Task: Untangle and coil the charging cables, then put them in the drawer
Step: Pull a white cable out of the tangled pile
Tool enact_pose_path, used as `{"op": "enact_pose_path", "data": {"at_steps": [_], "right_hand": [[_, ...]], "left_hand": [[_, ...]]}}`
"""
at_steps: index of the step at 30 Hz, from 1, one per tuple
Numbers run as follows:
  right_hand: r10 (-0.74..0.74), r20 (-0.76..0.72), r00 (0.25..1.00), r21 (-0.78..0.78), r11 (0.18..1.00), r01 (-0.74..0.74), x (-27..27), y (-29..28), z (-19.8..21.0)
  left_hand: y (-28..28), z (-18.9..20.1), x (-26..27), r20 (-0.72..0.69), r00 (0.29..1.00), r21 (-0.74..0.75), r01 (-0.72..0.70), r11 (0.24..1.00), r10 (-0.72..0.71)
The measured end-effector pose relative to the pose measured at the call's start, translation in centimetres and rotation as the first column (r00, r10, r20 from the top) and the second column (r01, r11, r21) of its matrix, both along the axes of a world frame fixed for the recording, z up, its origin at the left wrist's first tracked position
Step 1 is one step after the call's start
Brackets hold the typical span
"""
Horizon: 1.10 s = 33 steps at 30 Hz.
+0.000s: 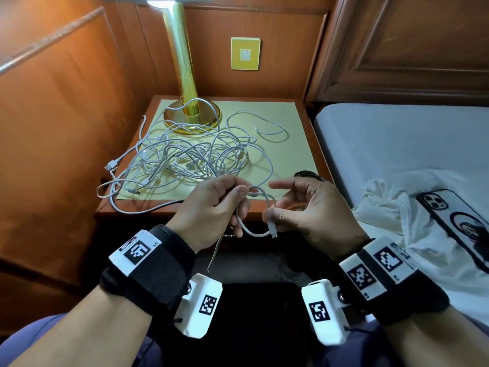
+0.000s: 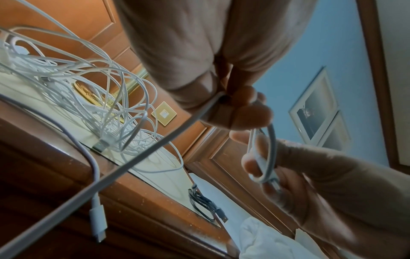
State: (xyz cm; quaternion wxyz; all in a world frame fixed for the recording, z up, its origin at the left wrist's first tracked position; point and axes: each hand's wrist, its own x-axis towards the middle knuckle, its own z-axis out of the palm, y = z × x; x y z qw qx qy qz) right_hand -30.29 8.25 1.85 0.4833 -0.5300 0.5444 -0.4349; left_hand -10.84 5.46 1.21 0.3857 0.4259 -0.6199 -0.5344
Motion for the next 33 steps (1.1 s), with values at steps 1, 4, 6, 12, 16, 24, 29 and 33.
{"op": "enact_pose_path", "data": {"at_steps": [1, 4, 6, 12, 16, 24, 29, 33], "right_hand": [[0.01, -0.033, 0.999, 0.003, 1.0, -0.01, 0.1, 0.0, -0.1], [0.041, -0.117, 0.992, 0.029, 0.999, -0.038, 0.1, -0.1, -0.4], [0.032, -0.202, 0.979, 0.01, 0.999, -0.031, 0.0, -0.1, -0.7], [-0.134, -0.512, 0.849, -0.188, 0.981, 0.042, 0.3, 0.0, -1.4], [-0.246, -0.573, 0.782, -0.266, 0.958, 0.106, -0.2, -0.5, -1.9], [-0.146, -0.434, 0.889, -0.115, 0.988, 0.107, -1.5, -0.8, -1.1], [0.019, -0.305, 0.952, -0.099, 0.994, -0.052, -1.2, -0.4, -0.2], [0.193, -0.315, 0.929, -0.03, 0.977, -0.213, -0.6, -0.1, 0.2]], "left_hand": [[0.1, 0.0, -0.1, -0.003, 1.0, 0.009, 0.017, 1.0, -0.017], [0.3, 0.0, -0.4, -0.029, 0.998, 0.032, 0.047, 0.998, -0.046], [0.4, 0.0, -0.5, -0.049, 0.997, 0.045, 0.058, 0.997, -0.055], [0.4, -0.1, -0.6, -0.021, 0.995, 0.064, 0.094, 0.994, -0.093], [0.7, 0.1, -0.8, -0.091, 0.987, 0.115, 0.146, 0.983, -0.136], [-1.2, -1.2, 0.6, 0.225, 0.968, -0.208, -0.066, 0.976, 0.113], [-1.0, -0.8, 0.8, 0.229, 0.973, -0.251, 0.016, 0.968, 0.043], [-1.0, -0.9, 0.9, 0.242, 0.97, -0.293, 0.063, 0.954, 0.011]]}}
